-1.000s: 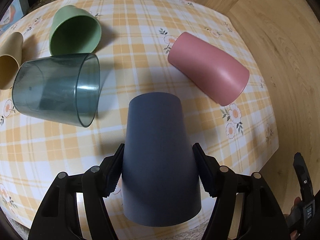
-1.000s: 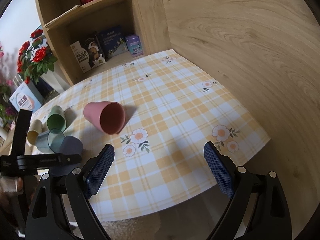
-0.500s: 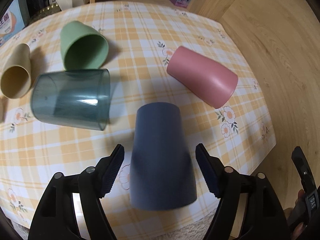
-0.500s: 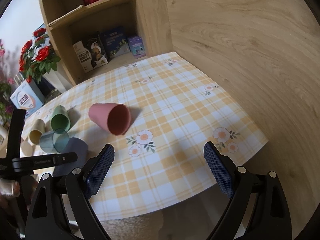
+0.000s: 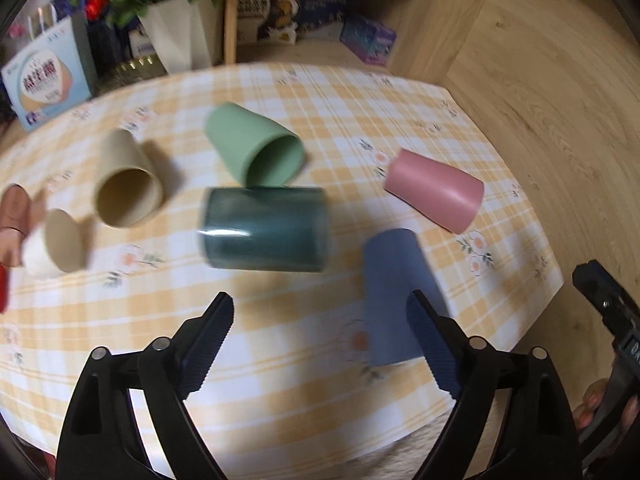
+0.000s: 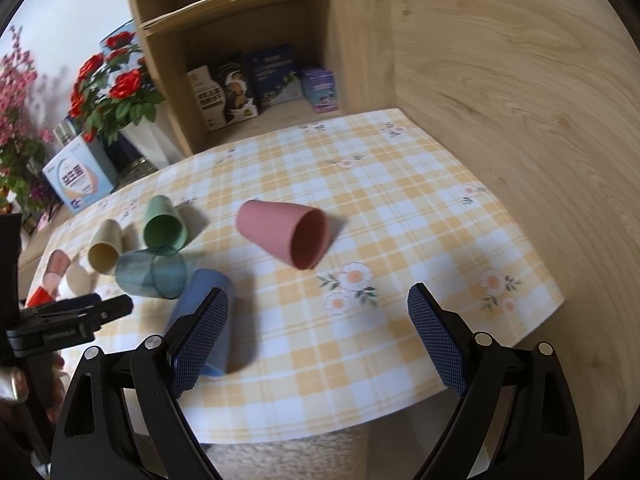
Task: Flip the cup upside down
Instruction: 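Lower the blue cup onto the table and open the left gripper, then move the right tool to the blue cup and close the right gripper on it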
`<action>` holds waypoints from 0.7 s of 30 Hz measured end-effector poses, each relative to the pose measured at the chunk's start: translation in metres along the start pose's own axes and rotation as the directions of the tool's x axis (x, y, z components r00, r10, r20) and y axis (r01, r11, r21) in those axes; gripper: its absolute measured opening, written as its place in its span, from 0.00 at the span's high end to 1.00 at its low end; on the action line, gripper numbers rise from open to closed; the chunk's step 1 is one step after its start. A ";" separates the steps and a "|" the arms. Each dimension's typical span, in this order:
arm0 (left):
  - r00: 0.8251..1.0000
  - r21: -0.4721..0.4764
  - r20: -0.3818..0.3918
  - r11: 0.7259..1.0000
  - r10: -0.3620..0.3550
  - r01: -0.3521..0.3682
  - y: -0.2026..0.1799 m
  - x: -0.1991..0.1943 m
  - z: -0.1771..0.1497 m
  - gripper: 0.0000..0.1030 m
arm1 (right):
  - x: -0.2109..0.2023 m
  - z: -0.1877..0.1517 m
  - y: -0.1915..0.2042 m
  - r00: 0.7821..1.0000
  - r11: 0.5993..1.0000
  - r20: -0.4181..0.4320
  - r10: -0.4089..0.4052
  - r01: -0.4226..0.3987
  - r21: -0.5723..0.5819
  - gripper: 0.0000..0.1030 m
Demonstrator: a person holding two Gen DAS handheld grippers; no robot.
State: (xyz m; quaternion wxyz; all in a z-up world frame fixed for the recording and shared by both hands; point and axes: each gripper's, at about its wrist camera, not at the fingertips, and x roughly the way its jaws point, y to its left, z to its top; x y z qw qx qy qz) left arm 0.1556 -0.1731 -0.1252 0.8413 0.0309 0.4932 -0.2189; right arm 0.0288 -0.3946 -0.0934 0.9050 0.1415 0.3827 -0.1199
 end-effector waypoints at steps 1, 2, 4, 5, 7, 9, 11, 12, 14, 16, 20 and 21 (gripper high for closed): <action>1.000 0.009 0.014 1.000 0.014 -0.014 0.004 -0.004 -0.001 0.13 | 0.001 0.000 0.005 1.000 1.000 -0.005 0.007 -0.007 -0.006 0.15; 0.999 0.019 0.032 0.999 0.031 -0.032 0.009 -0.010 -0.003 0.12 | 0.002 0.001 0.010 1.000 1.000 -0.010 0.013 -0.013 -0.011 0.15; 0.997 0.029 0.060 0.998 0.057 -0.058 0.020 -0.021 -0.006 0.10 | 0.005 0.001 0.020 0.999 0.999 -0.027 0.027 -0.027 -0.021 0.15; 0.995 0.030 0.074 0.997 0.068 -0.070 0.026 -0.026 -0.007 0.09 | 0.006 0.001 0.025 0.999 0.999 -0.036 0.036 -0.037 -0.025 0.15; 0.991 0.028 0.102 0.996 0.087 -0.090 0.038 -0.036 -0.010 0.07 | 0.010 0.000 0.033 0.997 0.998 -0.057 0.050 -0.052 -0.032 0.15; 0.985 0.029 0.135 0.993 0.109 -0.114 0.050 -0.047 -0.014 0.06 | 0.014 0.001 0.042 0.994 0.997 -0.086 0.066 -0.070 -0.045 0.15; 0.979 0.025 0.165 0.991 0.122 -0.128 0.058 -0.056 -0.017 0.06 | 0.018 0.003 0.048 0.992 0.995 -0.106 0.072 -0.079 -0.059 0.15; 0.975 0.020 0.180 0.991 0.127 -0.133 0.064 -0.061 -0.020 0.06 | 0.022 0.006 0.052 0.990 0.994 -0.121 0.073 -0.082 -0.072 0.15; 0.969 0.012 0.210 0.991 0.131 -0.137 0.077 -0.071 -0.027 0.06 | 0.028 0.010 0.058 0.988 0.992 -0.141 0.068 -0.082 -0.092 0.15; 0.964 0.008 0.230 0.991 0.131 -0.137 0.087 -0.078 -0.032 0.06 | 0.035 0.016 0.064 0.984 0.989 -0.166 0.066 -0.087 -0.122 0.15; 0.948 -0.009 0.276 0.987 0.155 -0.159 0.104 -0.093 -0.044 0.06 | 0.059 0.027 0.079 0.959 0.974 -0.276 0.066 -0.122 -0.189 0.15; 0.945 -0.020 0.285 0.986 0.163 -0.164 0.109 -0.096 -0.047 0.06 | 0.068 0.029 0.083 0.950 0.973 -0.305 0.066 -0.129 -0.192 0.15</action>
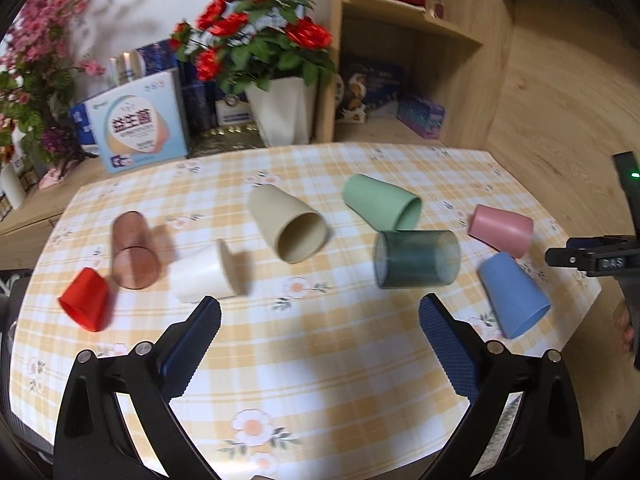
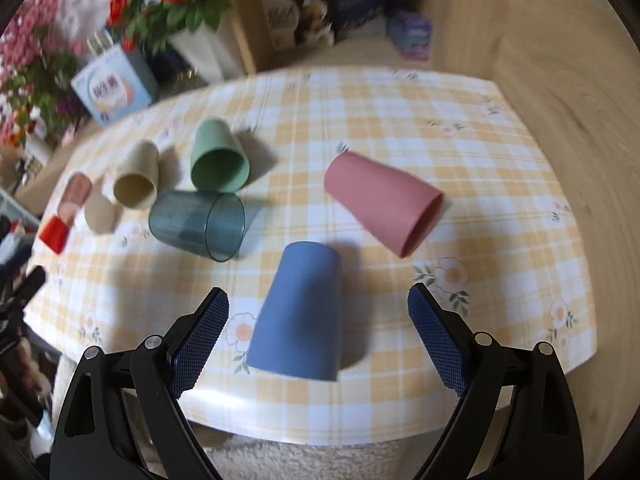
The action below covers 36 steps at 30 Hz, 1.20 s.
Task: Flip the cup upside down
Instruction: 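Move the right tool to the blue cup and close the right gripper on it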
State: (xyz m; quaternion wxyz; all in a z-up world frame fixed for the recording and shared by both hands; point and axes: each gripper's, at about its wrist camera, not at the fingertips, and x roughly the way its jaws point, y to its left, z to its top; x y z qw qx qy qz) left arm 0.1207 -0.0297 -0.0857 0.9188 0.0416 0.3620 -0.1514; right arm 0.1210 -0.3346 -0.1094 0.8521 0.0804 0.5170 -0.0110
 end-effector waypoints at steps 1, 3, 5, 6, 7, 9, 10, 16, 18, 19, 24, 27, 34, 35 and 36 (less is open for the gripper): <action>1.000 -0.012 0.004 1.000 0.005 -0.005 0.004 -0.002 -0.002 0.06 | 0.005 0.003 0.000 1.000 1.000 -0.018 0.009 -0.009 0.001 0.15; 1.000 -0.055 0.014 0.998 0.009 -0.009 0.015 -0.007 -0.005 0.06 | 0.021 0.013 0.001 0.998 1.000 -0.069 0.012 -0.011 0.009 0.15; 1.000 -0.091 0.015 0.996 0.010 -0.009 0.024 -0.010 -0.007 0.06 | 0.035 0.019 -0.001 0.993 1.000 -0.118 0.018 -0.016 0.016 0.15; 1.000 -0.102 0.014 0.995 0.011 -0.010 0.027 -0.011 -0.008 0.06 | 0.042 0.020 -0.002 0.990 0.999 -0.141 0.028 -0.025 0.022 0.15; 1.000 -0.118 0.011 0.993 0.012 -0.011 0.031 -0.011 -0.010 0.06 | 0.050 0.023 -0.004 0.985 0.999 -0.167 0.030 -0.024 0.034 0.15; 1.000 -0.142 0.002 0.990 0.016 -0.016 0.038 -0.011 -0.013 0.06 | 0.063 0.027 -0.006 0.978 0.999 -0.210 0.014 -0.007 0.037 0.15; 1.000 -0.152 -0.003 0.988 0.014 -0.014 0.040 -0.010 -0.015 0.06 | 0.068 0.029 -0.007 0.975 0.999 -0.224 0.001 0.008 0.036 0.15; 1.000 -0.195 -0.030 0.981 -0.001 -0.005 0.046 -0.005 -0.022 0.06 | 0.081 0.033 -0.010 0.961 0.999 -0.274 -0.025 0.037 0.038 0.31; 0.999 -0.205 -0.037 0.979 -0.013 0.005 0.044 -0.003 -0.023 0.06 | 0.086 0.033 -0.010 0.958 0.998 -0.285 -0.031 0.043 0.034 0.32; 0.999 -0.208 -0.039 0.978 -0.018 0.009 0.043 -0.002 -0.024 0.06 | 0.087 0.033 -0.010 0.957 0.998 -0.290 -0.030 0.042 0.036 0.36; 0.998 -0.202 -0.050 0.979 -0.023 0.013 0.035 -0.001 -0.029 0.06 | 0.100 0.033 -0.008 0.947 0.998 -0.317 -0.049 0.058 0.020 0.45; 0.998 -0.205 -0.053 0.979 -0.022 0.011 0.034 -0.001 -0.030 0.06 | 0.105 0.032 -0.007 0.946 0.998 -0.320 -0.049 0.057 0.017 0.46; 0.998 -0.216 -0.060 0.976 -0.022 0.008 0.034 0.000 -0.031 0.06 | 0.100 0.025 -0.003 0.959 0.999 -0.282 -0.029 0.033 0.009 0.46; 0.998 -0.219 -0.062 0.976 -0.022 0.008 0.034 0.000 -0.031 0.06 | 0.097 0.024 -0.002 0.961 1.000 -0.274 -0.024 0.027 0.010 0.46; 0.998 -0.223 -0.063 0.975 -0.023 0.008 0.034 0.000 -0.032 0.06 | 0.095 0.022 -0.002 0.965 1.000 -0.263 -0.015 0.019 0.013 0.46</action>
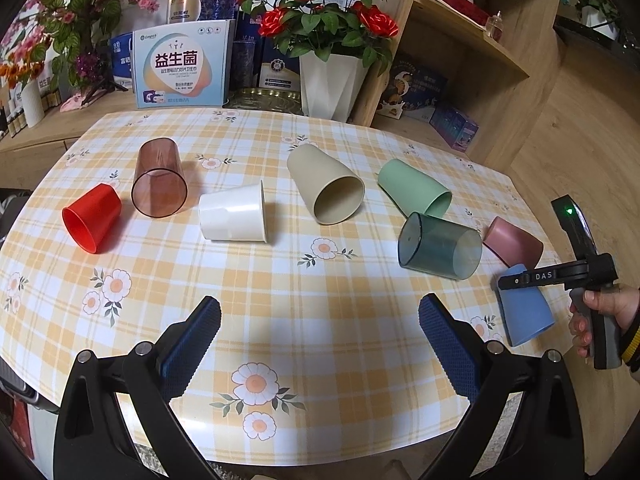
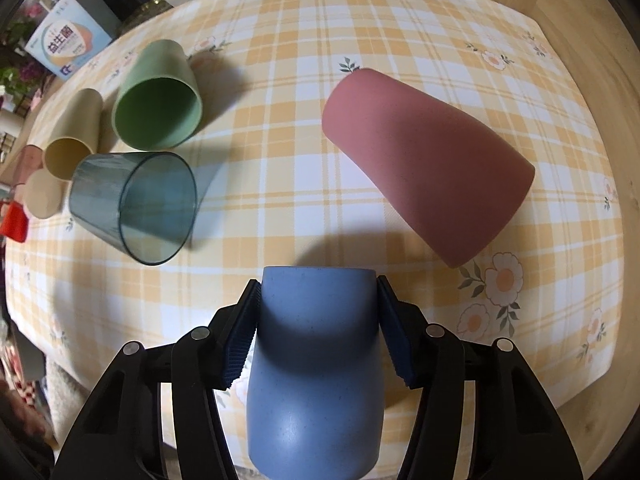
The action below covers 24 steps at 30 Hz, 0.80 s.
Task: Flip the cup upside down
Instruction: 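Move the right tool to the blue cup and close the right gripper on it, then lift and rotate the blue cup with the right gripper, rim facing down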
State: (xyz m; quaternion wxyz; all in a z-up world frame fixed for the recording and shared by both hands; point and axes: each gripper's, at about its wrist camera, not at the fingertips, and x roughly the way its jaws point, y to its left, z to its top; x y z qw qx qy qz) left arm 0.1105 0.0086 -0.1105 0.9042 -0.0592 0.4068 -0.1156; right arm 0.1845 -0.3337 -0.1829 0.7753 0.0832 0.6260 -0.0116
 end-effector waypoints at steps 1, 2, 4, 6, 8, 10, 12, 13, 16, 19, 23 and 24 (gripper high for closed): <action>1.000 -0.002 -0.001 1.000 0.000 0.000 0.000 0.000 0.000 0.06 | -0.002 -0.002 0.000 1.000 1.000 0.007 0.006 -0.006 0.002 0.46; 1.000 -0.005 0.000 1.000 0.001 -0.001 0.000 0.000 0.000 0.06 | -0.006 -0.009 -0.003 1.000 1.000 0.015 0.013 -0.013 0.004 0.47; 1.000 -0.008 0.005 1.000 0.002 -0.002 0.000 -0.002 -0.001 0.06 | -0.013 -0.014 -0.005 0.999 1.000 0.038 0.026 -0.026 0.003 0.47; 1.000 -0.008 0.009 1.000 0.004 -0.004 0.000 -0.004 0.000 0.06 | -0.020 -0.020 -0.008 0.997 0.999 0.066 0.040 -0.041 0.005 0.47; 1.000 -0.008 0.016 1.000 0.008 -0.008 -0.001 -0.006 -0.001 0.06 | -0.028 -0.026 -0.010 0.992 0.998 0.117 0.055 -0.056 0.005 0.47; 1.000 -0.011 0.022 1.000 0.011 -0.011 -0.001 -0.008 -0.001 0.06 | -0.038 -0.035 -0.009 0.983 0.997 0.169 0.072 -0.072 -0.005 0.47; 1.000 -0.019 0.024 1.000 0.017 -0.016 0.000 -0.009 -0.001 0.06 | -0.047 -0.047 -0.011 0.973 0.996 0.211 0.088 -0.087 -0.013 0.47; 1.000 -0.022 0.023 1.000 0.017 -0.017 0.000 -0.009 -0.001 0.06 | -0.051 -0.052 -0.012 0.968 0.996 0.234 0.094 -0.093 -0.015 0.47; 1.000 -0.027 0.021 1.000 0.014 -0.014 -0.002 -0.009 -0.001 0.06 | -0.059 -0.061 -0.013 0.951 0.994 0.287 0.111 -0.111 -0.019 0.47; 1.000 -0.015 0.022 1.000 0.010 -0.010 -0.007 -0.009 -0.001 0.06 | -0.068 -0.076 -0.010 0.936 0.993 0.333 0.115 -0.113 -0.024 0.47; 1.000 0.002 0.019 1.000 0.007 -0.007 -0.013 -0.009 -0.002 0.06 | -0.077 -0.086 -0.007 0.915 0.994 0.389 0.109 -0.105 -0.032 0.47; 1.000 0.004 0.018 1.000 0.007 -0.008 -0.014 -0.009 -0.003 0.06 | -0.078 -0.086 -0.005 0.911 0.994 0.399 0.105 -0.099 -0.036 0.47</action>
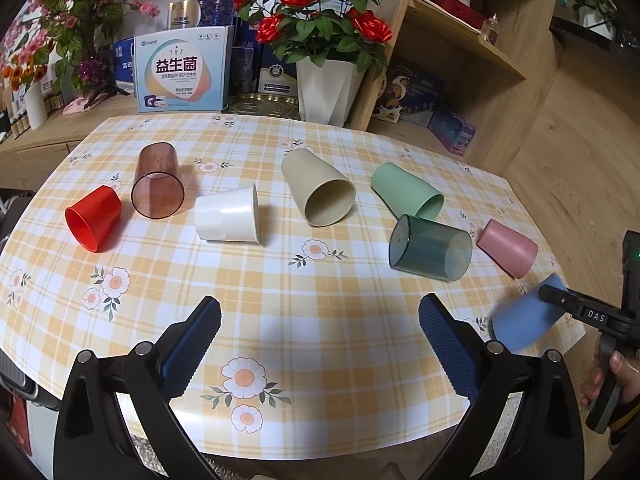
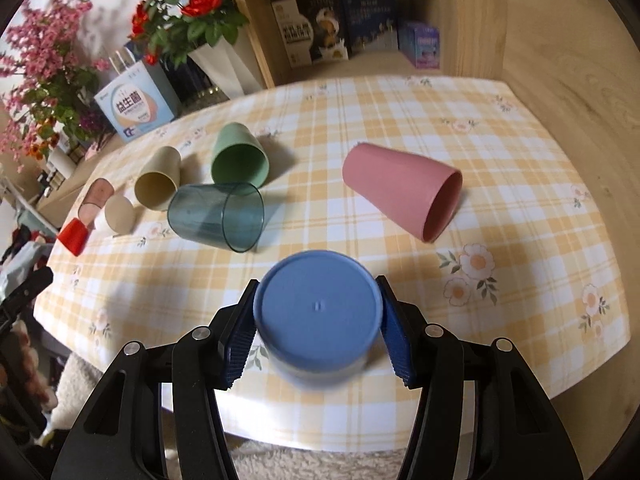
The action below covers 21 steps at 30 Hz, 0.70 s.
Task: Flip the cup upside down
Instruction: 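Lift and rotate the blue cup with the right gripper, rim facing down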
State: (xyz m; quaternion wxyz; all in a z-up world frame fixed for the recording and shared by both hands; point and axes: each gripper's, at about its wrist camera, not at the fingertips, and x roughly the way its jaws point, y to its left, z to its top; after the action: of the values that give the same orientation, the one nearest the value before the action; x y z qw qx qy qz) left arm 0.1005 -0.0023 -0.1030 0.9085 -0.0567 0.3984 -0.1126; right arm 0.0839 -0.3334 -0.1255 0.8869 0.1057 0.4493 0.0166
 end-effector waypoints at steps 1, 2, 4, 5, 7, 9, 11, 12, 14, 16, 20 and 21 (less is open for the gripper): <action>1.000 0.002 -0.001 1.000 0.001 -0.001 -0.001 0.000 0.000 0.06 | 0.000 0.001 0.002 1.000 1.000 0.014 -0.010 0.010 -0.010 0.47; 1.000 0.002 -0.001 1.000 0.002 -0.002 -0.001 0.000 0.000 0.06 | 0.001 0.003 0.004 1.000 1.000 0.021 -0.019 0.019 -0.014 0.47; 1.000 0.001 0.000 1.000 0.002 -0.002 -0.001 0.000 0.000 0.06 | 0.006 0.009 0.007 0.999 1.000 0.029 -0.026 0.026 -0.013 0.47; 1.000 0.000 0.003 1.000 0.003 -0.003 -0.001 -0.001 -0.001 0.06 | 0.008 0.011 0.008 0.999 0.999 0.034 -0.030 0.030 -0.015 0.47; 1.000 -0.004 0.008 1.000 0.009 -0.009 0.000 -0.002 -0.001 0.06 | 0.014 0.017 0.015 0.998 0.998 0.046 -0.052 0.054 -0.038 0.47; 1.000 -0.010 0.011 1.000 0.011 -0.011 0.002 -0.003 -0.001 0.06 | 0.020 0.023 0.023 0.996 0.995 0.059 -0.071 0.075 -0.065 0.47; 1.000 -0.013 0.012 1.000 0.016 -0.015 0.004 -0.004 0.000 0.06 | 0.024 0.027 0.030 0.994 0.992 0.072 -0.086 0.092 -0.082 0.47; 1.000 -0.015 0.012 1.000 0.018 -0.018 0.005 -0.004 -0.001 0.06 | 0.026 0.029 0.033 0.993 0.991 0.077 -0.093 0.100 -0.094 0.47; 1.000 -0.020 0.011 1.000 0.019 -0.019 0.007 -0.004 0.000 0.06 | 0.031 0.031 0.039 0.992 0.988 0.074 -0.103 0.110 -0.112 0.47; 1.000 -0.024 0.008 1.000 0.020 -0.020 0.009 -0.004 0.000 0.06 | 0.036 0.033 0.044 0.992 0.985 0.061 -0.111 0.118 -0.128 0.47; 1.000 -0.034 0.007 0.999 0.020 -0.020 0.012 -0.003 0.001 0.06 | 0.045 0.031 0.050 0.993 0.982 0.040 -0.113 0.117 -0.146 0.47; 1.000 -0.036 0.007 0.999 0.021 -0.021 0.012 -0.003 0.001 0.06 | 0.046 0.031 0.050 0.993 0.982 0.042 -0.114 0.119 -0.146 0.47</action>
State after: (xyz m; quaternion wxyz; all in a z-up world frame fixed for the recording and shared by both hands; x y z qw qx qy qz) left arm 0.1008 0.0104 -0.1023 0.9099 -0.0693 0.3976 -0.0957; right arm 0.1393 -0.2841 -0.1337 0.8992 0.0134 0.4373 -0.0036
